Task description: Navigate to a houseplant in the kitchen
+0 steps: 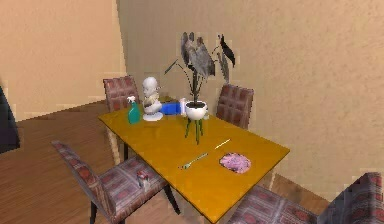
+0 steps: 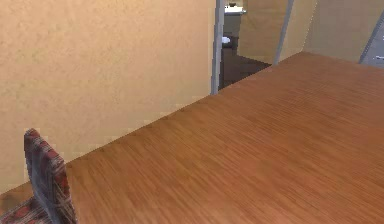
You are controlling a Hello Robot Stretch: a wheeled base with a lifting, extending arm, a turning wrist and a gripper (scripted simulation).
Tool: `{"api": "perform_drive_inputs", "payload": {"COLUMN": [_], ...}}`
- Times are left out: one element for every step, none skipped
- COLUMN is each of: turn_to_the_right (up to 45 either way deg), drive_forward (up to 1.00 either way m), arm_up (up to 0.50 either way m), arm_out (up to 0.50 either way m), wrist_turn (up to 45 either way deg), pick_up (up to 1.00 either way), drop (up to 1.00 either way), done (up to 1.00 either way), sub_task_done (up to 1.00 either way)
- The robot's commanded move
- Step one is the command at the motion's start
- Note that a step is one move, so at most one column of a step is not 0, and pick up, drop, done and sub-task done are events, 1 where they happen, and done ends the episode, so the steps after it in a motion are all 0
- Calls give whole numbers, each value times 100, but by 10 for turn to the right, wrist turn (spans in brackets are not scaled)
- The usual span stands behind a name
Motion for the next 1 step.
{"api": "perform_drive_inputs", "payload": {"turn_to_the_right": [0], "drive_forward": [0], "arm_up": [0], "arm_out": [0], "wrist_turn": [0], "pick_up": [0], "drop": [0], "done": [100], "sub_task_done": [0]}}
